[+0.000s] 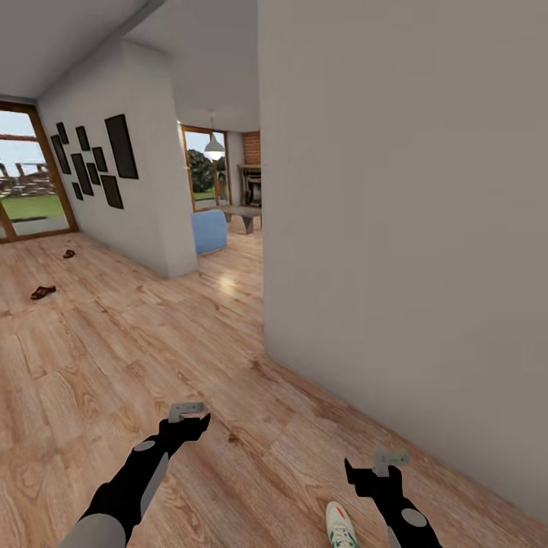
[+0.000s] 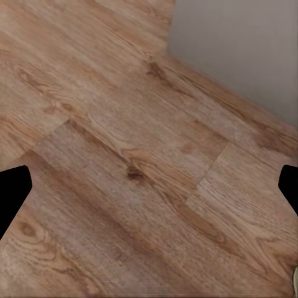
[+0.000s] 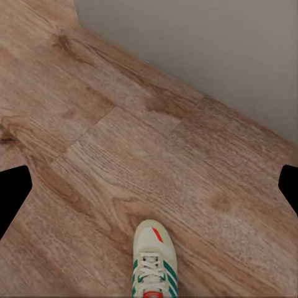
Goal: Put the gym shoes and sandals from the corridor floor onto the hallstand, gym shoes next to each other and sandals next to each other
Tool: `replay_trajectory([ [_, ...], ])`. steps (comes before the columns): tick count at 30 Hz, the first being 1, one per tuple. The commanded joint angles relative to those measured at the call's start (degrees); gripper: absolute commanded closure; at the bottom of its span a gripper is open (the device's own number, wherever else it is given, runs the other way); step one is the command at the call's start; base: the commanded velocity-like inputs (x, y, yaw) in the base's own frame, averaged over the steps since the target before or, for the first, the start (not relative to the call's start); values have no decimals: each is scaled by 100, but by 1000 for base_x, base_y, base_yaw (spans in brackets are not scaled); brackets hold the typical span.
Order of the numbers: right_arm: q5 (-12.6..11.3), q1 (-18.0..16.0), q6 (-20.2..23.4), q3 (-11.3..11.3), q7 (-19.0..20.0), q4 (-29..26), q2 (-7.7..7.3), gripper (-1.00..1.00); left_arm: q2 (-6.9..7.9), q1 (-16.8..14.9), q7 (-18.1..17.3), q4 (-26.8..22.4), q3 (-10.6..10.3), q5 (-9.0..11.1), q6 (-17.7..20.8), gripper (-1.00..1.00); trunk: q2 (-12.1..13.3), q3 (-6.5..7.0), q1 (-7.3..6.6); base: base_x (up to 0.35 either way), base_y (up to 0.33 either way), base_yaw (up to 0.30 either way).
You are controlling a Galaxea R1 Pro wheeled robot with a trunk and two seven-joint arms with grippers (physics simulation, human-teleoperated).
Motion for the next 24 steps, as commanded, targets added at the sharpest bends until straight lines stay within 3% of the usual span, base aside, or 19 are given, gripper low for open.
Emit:
replay_trajectory([
  [1, -1, -2, 23, 1, 2, -8, -1, -100, -5, -2, -46, -11, 31, -21, 36, -100, -45, -34, 22, 0, 0, 13],
  [24, -1, -2, 19, 1, 3, -8, -1, -100, -5, -2, -46, -12, 39, -22, 36, -100, -967, -662, 527, 0, 0, 2],
])
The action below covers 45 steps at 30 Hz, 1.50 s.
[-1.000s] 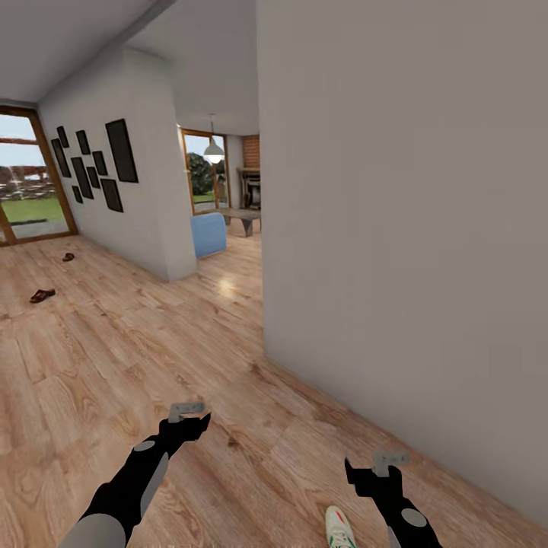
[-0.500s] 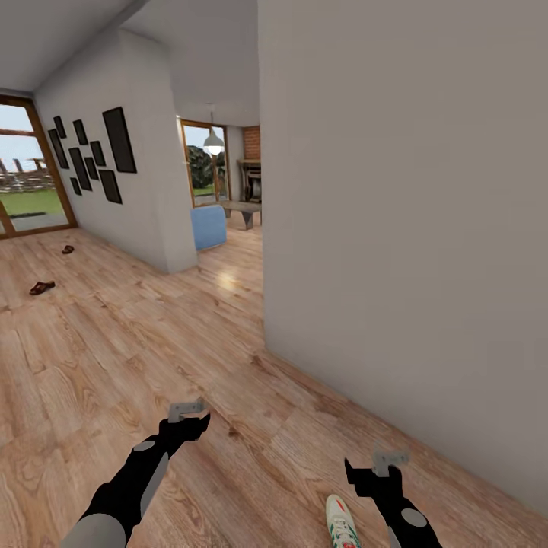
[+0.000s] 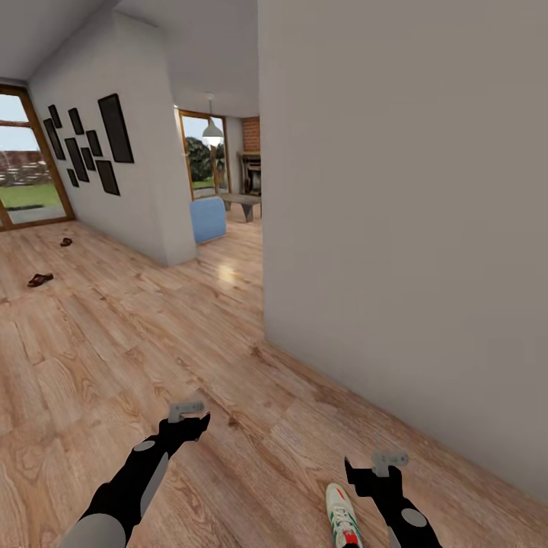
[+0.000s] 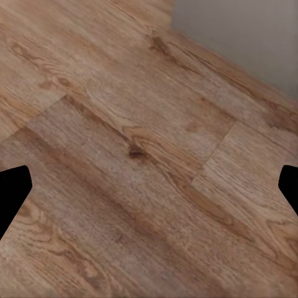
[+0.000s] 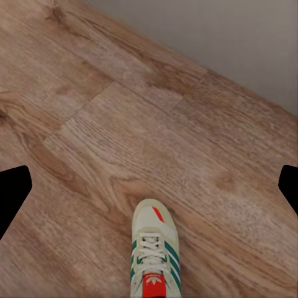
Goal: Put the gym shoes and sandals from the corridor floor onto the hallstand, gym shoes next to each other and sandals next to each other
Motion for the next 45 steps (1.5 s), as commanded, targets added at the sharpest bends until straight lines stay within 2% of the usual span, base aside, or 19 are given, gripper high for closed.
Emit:
replay_trajectory([
  [1, -3, -2, 21, 1, 2, -8, -1, -100, -5, -2, -44, -10, 31, -18, 36, -100, -44, -34, 22, 0, 0, 0],
  [45, -5, -2, 24, 1, 2, -8, -1, -100, -5, -2, -45, -9, 31, -14, 36, -100, -1809, -1235, 988, 0, 0, 0],
])
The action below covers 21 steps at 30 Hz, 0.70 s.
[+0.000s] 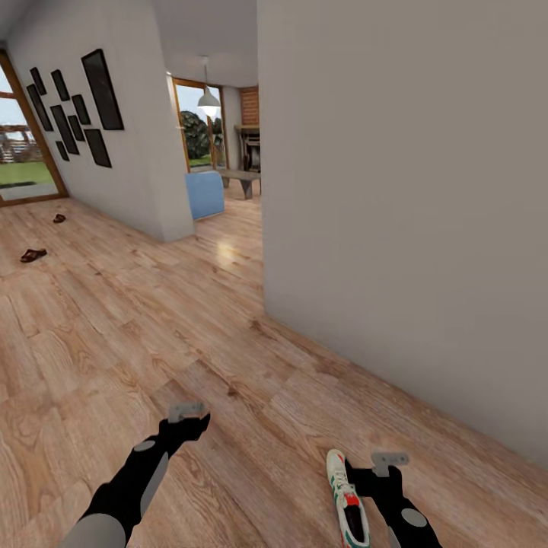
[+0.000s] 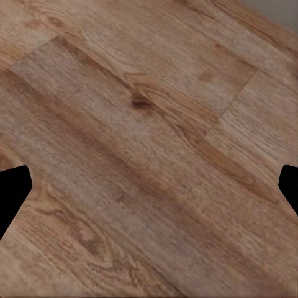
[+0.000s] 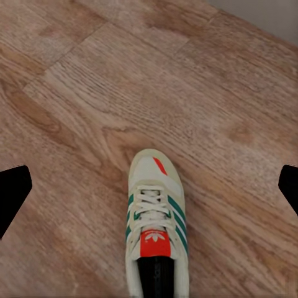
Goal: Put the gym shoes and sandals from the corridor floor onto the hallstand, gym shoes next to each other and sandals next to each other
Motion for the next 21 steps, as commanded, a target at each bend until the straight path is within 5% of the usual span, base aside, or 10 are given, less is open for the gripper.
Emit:
replay_trajectory([
  [1, -2, -1, 21, 1, 2, -8, -1, -100, -5, -2, -45, -11, 31, -20, 36, -100, -44, -33, 21, 0, 0, 0],
  [21, -2, -1, 20, 1, 3, -8, -1, -100, -5, -2, -46, -11, 31, -23, 36, -100, -846, -579, 461, 0, 0, 0],
])
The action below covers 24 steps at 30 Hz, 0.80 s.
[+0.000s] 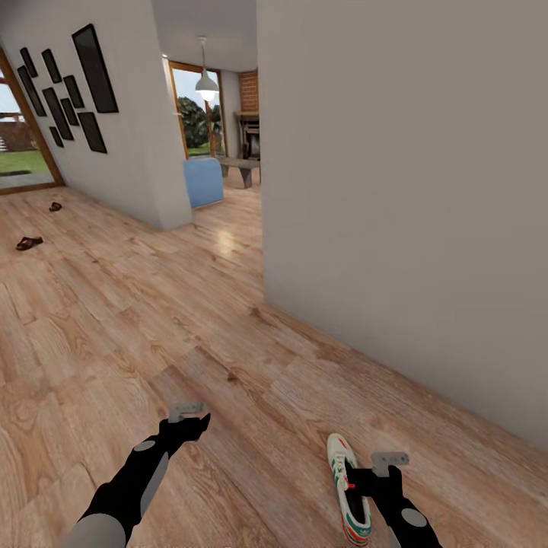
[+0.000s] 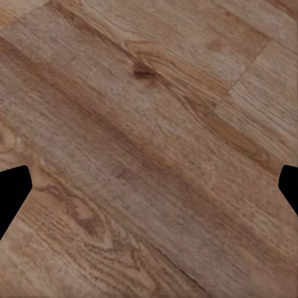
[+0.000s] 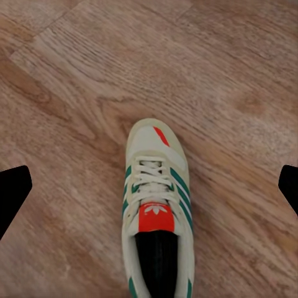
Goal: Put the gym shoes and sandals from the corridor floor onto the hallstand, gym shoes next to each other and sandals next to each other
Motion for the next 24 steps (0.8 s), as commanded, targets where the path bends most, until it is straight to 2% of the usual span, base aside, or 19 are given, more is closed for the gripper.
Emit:
replay_trajectory([
  [1, -2, -1, 21, 1, 2, -8, -1, -100, -5, -2, -46, -11, 31, -23, 36, -100, -44, -33, 21, 0, 0, 0],
  [21, -2, -1, 25, 1, 2, -8, -1, -100, -5, -2, -46, -11, 31, -18, 36, -100, -846, -579, 461, 0, 0, 0],
  [24, -2, -1, 26, 1, 2, -8, -1, -100, -5, -2, -47, -11, 31, -17, 36, -100, -850, -674, 468, 0, 0, 0],
])
